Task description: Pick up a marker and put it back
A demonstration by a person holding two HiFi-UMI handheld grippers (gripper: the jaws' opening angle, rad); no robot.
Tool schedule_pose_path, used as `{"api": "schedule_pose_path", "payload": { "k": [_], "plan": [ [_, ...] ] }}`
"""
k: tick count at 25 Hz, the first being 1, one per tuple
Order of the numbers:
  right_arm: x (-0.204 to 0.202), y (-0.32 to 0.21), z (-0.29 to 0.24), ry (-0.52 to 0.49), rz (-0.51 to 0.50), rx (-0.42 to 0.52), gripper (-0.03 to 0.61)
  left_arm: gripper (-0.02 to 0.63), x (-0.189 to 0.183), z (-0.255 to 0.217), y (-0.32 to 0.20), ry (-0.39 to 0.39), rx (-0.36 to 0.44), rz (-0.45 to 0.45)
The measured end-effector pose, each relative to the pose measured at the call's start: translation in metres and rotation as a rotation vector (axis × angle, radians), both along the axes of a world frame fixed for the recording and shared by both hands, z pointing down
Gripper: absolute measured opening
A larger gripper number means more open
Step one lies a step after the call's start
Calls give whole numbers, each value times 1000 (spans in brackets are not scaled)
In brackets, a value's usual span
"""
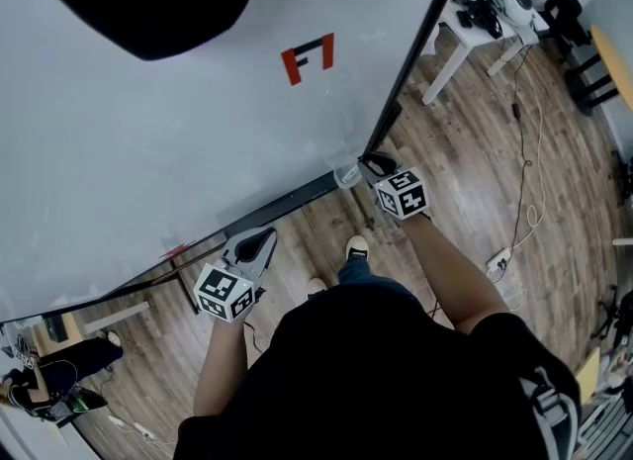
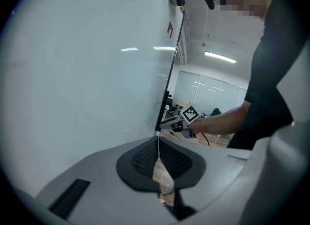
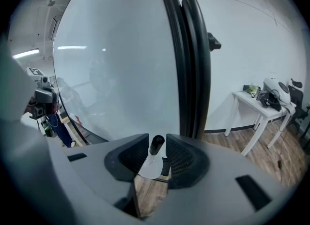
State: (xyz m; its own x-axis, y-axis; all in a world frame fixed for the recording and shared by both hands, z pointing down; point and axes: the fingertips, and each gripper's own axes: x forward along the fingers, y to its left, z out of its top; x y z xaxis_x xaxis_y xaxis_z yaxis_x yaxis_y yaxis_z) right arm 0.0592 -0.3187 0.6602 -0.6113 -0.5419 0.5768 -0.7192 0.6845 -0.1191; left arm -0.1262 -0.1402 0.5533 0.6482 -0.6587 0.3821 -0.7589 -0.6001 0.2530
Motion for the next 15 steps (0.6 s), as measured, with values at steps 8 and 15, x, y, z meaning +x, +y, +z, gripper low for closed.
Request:
{"api": "schedule_pose_path", "payload": {
  "k": [8, 15],
  "plan": [
    [15, 10, -29, -23, 50, 48, 109, 14, -1, -9, 10, 4, 27, 11],
    [27, 30, -62, -47, 71, 87, 109, 14, 0, -23, 19, 2, 66, 33]
  ]
}}
